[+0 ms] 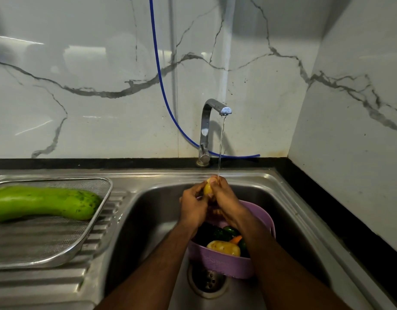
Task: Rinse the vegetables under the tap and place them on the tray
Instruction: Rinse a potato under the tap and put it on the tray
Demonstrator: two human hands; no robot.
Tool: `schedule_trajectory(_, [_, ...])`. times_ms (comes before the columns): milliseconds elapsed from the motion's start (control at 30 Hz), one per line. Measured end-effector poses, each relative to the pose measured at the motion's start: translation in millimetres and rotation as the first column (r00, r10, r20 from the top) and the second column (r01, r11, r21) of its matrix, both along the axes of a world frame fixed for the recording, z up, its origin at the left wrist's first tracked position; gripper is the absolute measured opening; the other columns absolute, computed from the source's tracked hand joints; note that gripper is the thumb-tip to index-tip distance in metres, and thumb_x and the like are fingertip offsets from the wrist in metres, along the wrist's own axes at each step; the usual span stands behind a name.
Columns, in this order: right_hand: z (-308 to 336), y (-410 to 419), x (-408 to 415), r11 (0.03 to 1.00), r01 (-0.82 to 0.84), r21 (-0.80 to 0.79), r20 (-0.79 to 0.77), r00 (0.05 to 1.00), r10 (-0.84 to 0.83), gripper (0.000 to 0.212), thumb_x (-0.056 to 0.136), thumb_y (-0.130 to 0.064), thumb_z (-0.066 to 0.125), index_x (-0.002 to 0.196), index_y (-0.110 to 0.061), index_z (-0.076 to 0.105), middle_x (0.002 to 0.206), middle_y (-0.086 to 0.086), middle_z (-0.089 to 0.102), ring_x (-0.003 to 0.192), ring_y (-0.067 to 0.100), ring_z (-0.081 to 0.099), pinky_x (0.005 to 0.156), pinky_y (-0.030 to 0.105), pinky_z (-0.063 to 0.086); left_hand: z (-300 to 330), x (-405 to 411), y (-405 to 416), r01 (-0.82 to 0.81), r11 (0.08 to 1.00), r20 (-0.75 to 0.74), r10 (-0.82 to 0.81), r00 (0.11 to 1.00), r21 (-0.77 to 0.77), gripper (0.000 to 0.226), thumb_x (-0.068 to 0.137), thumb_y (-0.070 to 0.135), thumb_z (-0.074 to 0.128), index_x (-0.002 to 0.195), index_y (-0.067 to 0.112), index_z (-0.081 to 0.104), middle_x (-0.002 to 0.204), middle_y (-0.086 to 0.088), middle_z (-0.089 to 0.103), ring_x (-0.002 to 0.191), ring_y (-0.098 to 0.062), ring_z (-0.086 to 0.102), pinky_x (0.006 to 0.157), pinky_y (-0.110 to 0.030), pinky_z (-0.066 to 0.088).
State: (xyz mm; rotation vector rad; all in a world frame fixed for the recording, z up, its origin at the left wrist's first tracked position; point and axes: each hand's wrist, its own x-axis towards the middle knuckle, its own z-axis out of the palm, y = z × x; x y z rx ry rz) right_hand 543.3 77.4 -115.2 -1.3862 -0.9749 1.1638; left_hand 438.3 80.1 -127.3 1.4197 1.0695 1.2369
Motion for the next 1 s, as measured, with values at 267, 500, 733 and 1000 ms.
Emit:
schedule_trajectory(267, [10.7,4.7,1.3,0.98,0.198,0.035,-0.108,0.975,-0.193,0.019,0.105,-0.034,0.052,0.111,-0.031,0.07,0.114,0.009,0.069,0.107,0.028,0.066,0.096,0.048,0.056,3.2,2.6,-8.3,0.033,0.997,0.02,-0.034,0.999,0.073,0.032,0.087,0.011,0.073,0.118,0.017,0.072,0.103,0.007,0.076,0.092,-0.001,0.071,0.08,-0.019,0.058])
schedule_trajectory(500, [17.9,-0.6,0.4,0.969,0.243,-0.036,-0.253,0.936,-0.244,0.015,0.097,-0.015,0.066,0.103,-0.024,0.076,0.106,0.009,0.075,0.086,0.022,0.069,0.068,0.032,0.059,-1.2,-0.6,-4.2,-0.001,0.995,-0.05,0.006,0.999,0.095,0.028,0.089,0.01,0.07,0.115,0.019,0.073,0.102,0.005,0.077,0.091,-0.001,0.071,0.084,-0.021,0.058])
schedule_trajectory(733, [18.2,7.3,0.1,0.911,0.411,-0.027,-0.273,0.874,-0.402,0.016,0.093,-0.025,0.074,0.107,-0.018,0.076,0.102,0.005,0.074,0.072,0.014,0.064,0.055,0.027,0.057,1.9,5.0,-6.1,0.029,0.997,0.011,-0.03,0.999,0.07,0.034,0.084,0.013,0.076,0.118,0.019,0.072,0.103,0.007,0.076,0.095,-0.006,0.071,0.089,-0.031,0.059])
schedule_trajectory(1000, [25.6,0.5,15.5,0.977,0.187,-0.098,-0.409,0.888,-0.211,0.024,0.097,-0.022,0.069,0.12,-0.017,0.072,0.122,0.016,0.063,0.108,0.036,0.065,0.07,0.045,0.063,9.5,-4.1,-2.9,0.103,0.99,0.186,-0.083,0.979,-0.098,0.035,0.09,0.011,0.07,0.125,0.017,0.067,0.111,0.0,0.074,0.102,-0.016,0.072,0.082,-0.027,0.06])
